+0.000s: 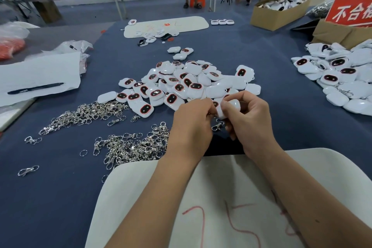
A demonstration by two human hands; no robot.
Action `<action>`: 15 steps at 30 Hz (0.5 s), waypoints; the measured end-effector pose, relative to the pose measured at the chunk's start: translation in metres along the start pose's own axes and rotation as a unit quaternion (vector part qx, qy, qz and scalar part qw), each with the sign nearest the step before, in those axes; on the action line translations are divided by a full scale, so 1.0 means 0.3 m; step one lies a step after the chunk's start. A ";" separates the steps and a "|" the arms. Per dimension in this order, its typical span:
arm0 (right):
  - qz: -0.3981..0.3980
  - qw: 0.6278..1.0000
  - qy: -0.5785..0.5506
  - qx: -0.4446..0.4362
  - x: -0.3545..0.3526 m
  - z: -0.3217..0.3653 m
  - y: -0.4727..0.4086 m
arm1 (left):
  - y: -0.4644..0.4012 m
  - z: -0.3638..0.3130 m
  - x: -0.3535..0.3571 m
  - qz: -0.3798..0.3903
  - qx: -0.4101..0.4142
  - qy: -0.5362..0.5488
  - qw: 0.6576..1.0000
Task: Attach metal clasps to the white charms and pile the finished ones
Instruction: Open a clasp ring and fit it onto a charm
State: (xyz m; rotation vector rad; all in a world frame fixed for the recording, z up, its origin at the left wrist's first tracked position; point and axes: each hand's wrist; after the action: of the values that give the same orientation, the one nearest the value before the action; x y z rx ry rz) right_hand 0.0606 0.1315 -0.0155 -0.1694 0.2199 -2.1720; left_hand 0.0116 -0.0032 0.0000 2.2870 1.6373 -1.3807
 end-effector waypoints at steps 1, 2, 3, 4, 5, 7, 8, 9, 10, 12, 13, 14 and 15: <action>0.000 1.000 0.004 -0.004 0.002 0.000 0.002 | 0.001 0.002 0.004 -0.001 -0.003 -0.007 1.000; -0.001 1.000 0.000 -0.005 0.003 0.000 0.002 | 0.003 0.005 0.008 -0.009 -0.015 0.008 1.000; -0.005 1.000 -0.007 -0.004 0.002 -0.001 0.000 | 0.005 0.007 0.011 -0.022 -0.036 0.042 0.998; -0.013 1.000 -0.013 -0.001 0.000 -0.002 -0.003 | 0.006 0.011 0.014 -0.037 -0.058 0.084 0.994; -0.021 1.000 -0.021 0.002 -0.003 -0.003 -0.007 | 0.005 0.015 0.014 -0.054 -0.074 0.120 0.988; -0.031 0.999 -0.041 0.008 -0.006 -0.006 -0.014 | 0.001 0.023 0.013 -0.082 -0.085 0.165 0.979; -0.033 0.998 -0.048 0.009 -0.007 -0.008 -0.016 | -0.003 0.027 0.013 -0.089 -0.090 0.179 0.976; -0.034 0.998 -0.051 0.010 -0.007 -0.011 -0.018 | -0.007 0.031 0.014 -0.091 -0.096 0.187 0.973; -0.036 0.998 -0.053 0.010 -0.006 -0.013 -0.018 | -0.007 0.033 0.016 -0.091 -0.102 0.191 0.972; -0.045 0.997 -0.061 0.013 -0.006 -0.014 -0.018 | -0.007 0.028 0.016 -0.088 -0.113 0.193 0.971; -0.052 0.996 -0.069 0.017 -0.007 -0.013 -0.019 | -0.007 0.023 0.016 -0.085 -0.117 0.194 0.970; -0.060 0.995 -0.077 0.023 -0.006 -0.013 -0.019 | -0.009 0.020 0.016 -0.082 -0.122 0.194 0.970; -0.069 0.994 -0.084 0.029 -0.008 -0.013 -0.021 | -0.012 0.014 0.017 -0.079 -0.127 0.193 0.970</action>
State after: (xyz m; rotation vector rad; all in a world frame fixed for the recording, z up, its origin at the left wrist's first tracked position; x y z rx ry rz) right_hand 0.0562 0.1374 -0.0180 -0.3422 0.0511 -2.2834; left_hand 0.0063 0.0003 -0.0041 2.4202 2.0018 -0.7111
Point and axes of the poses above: each hand's wrist, its own y-axis away from the middle knuckle, its own x-axis out of the palm, z = x × y, and after that the axes turned 1 degree about -x, right-handed
